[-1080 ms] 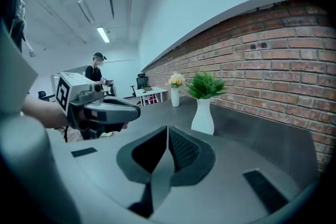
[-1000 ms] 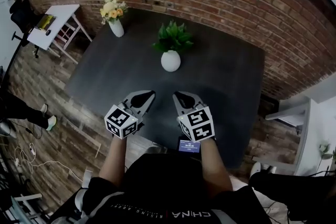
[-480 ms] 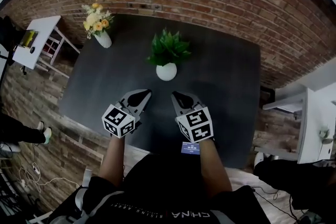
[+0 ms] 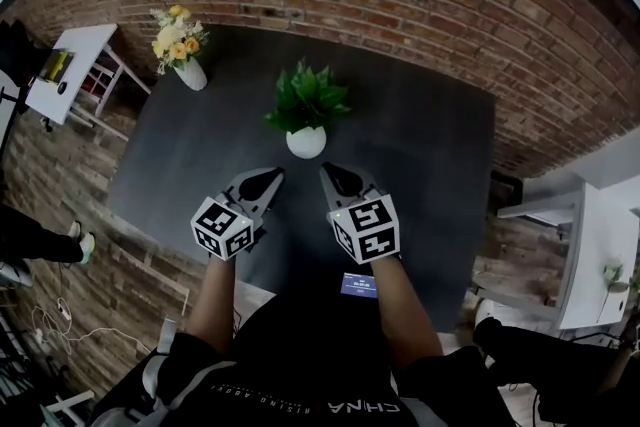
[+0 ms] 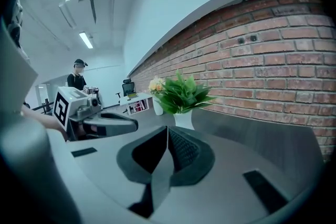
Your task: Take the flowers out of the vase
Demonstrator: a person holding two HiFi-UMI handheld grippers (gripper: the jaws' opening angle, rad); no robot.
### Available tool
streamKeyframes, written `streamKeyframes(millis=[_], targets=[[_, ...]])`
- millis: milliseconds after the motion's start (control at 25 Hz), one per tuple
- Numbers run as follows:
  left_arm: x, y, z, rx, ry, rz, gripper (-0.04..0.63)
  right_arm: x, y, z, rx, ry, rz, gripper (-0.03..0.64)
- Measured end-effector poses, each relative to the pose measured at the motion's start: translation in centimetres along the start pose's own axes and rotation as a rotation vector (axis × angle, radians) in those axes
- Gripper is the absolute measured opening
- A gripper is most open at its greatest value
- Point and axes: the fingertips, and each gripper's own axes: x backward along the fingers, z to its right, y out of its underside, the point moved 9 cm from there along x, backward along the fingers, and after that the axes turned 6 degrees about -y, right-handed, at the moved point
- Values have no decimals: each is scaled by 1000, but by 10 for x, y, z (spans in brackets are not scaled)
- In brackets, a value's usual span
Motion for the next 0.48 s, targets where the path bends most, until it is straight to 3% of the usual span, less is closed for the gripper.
streamKeyframes(millis=[480], targets=[[-6, 1, -2, -17, -21, -11, 3, 1, 5, 14, -8, -25, 9, 15]])
